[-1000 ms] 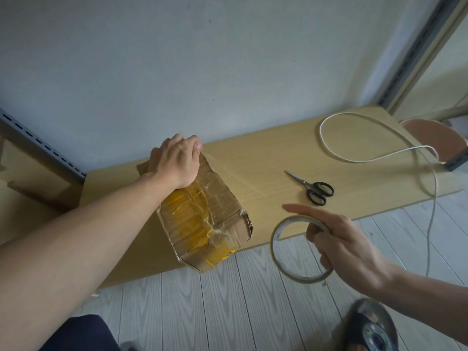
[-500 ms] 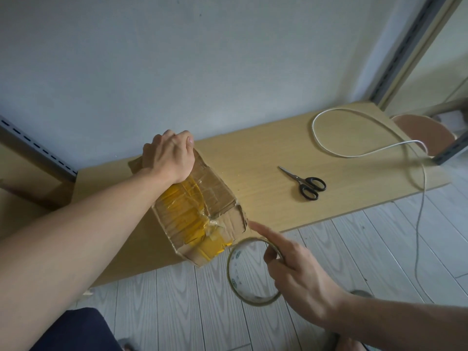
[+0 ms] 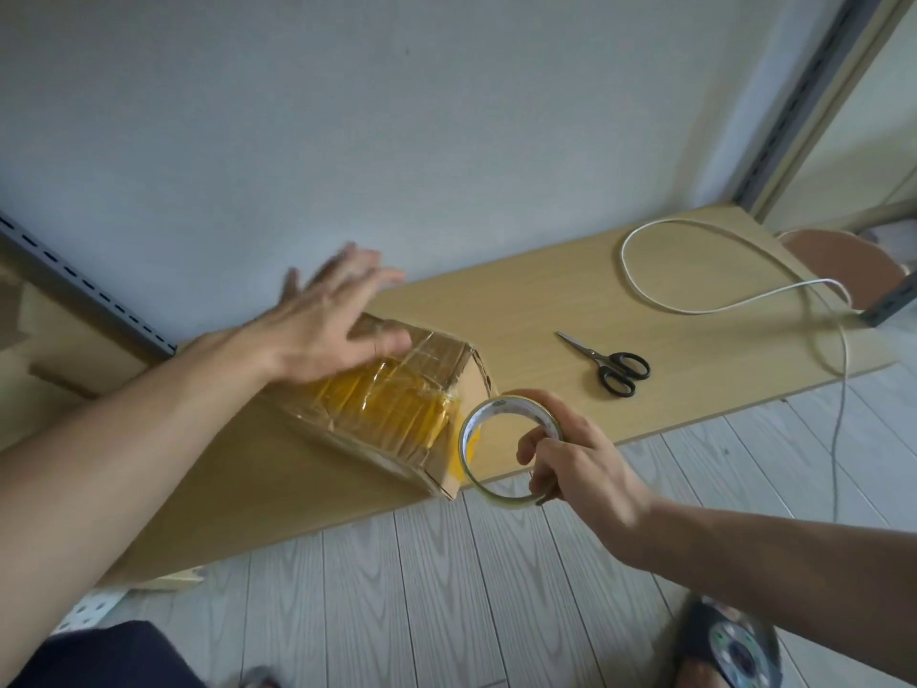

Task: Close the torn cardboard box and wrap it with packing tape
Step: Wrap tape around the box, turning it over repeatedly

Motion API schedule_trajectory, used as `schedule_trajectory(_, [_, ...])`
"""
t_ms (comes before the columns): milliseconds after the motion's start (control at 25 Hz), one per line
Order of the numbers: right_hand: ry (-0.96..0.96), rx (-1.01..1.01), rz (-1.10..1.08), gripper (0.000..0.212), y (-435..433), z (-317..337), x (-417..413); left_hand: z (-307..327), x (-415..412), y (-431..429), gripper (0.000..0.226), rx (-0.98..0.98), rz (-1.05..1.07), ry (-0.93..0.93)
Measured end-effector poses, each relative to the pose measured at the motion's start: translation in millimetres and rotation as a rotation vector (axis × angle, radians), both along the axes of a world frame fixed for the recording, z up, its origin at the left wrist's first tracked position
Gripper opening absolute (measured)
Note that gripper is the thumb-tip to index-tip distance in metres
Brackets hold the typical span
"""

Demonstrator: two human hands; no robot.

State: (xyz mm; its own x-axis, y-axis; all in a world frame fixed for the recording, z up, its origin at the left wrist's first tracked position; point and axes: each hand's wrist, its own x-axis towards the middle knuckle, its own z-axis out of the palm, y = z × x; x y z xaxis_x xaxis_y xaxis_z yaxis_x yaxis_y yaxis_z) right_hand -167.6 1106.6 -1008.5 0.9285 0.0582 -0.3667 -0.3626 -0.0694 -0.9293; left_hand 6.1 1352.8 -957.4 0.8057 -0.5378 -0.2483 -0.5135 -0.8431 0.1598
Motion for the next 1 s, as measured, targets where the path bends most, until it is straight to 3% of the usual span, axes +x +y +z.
schedule_trajectory(80, [-0.010,-0.018,0.016,0.059,1.2,-1.4,1.3,0.4,-18.1,-4.9,0.136,0.176,-0.248,0.210])
schedule_trajectory(160, [-0.013,-0.024,0.022,0.059,-1.0,-1.8,1.0,-12.2,-26.6,-5.1,0.150,0.284,-0.326,0.120])
schedule_trajectory(240, [-0.031,-0.004,-0.011,0.054,-3.2,-1.4,2.6,-22.1,-28.5,-3.2,0.144,0.250,-0.346,-0.039])
schedule_trajectory(440, [-0.081,0.002,-0.096,0.049,-6.7,8.5,27.6,-33.5,-28.8,-18.0,0.137,0.192,-0.252,-0.215])
schedule_trajectory(720, [-0.008,0.024,-0.139,0.051,-5.5,25.5,44.5,-32.4,-28.9,-26.4,0.136,0.203,-0.164,-0.222])
schedule_trajectory(880, [0.077,-0.058,0.163,0.064,-22.2,33.5,39.0,-35.3,-17.5,-32.5,0.139,0.198,-0.084,-0.193])
schedule_trajectory(1000, [0.077,-0.063,0.177,0.071,-34.2,29.0,31.9,-39.9,-12.5,-32.4,0.140,0.176,-0.069,-0.188])
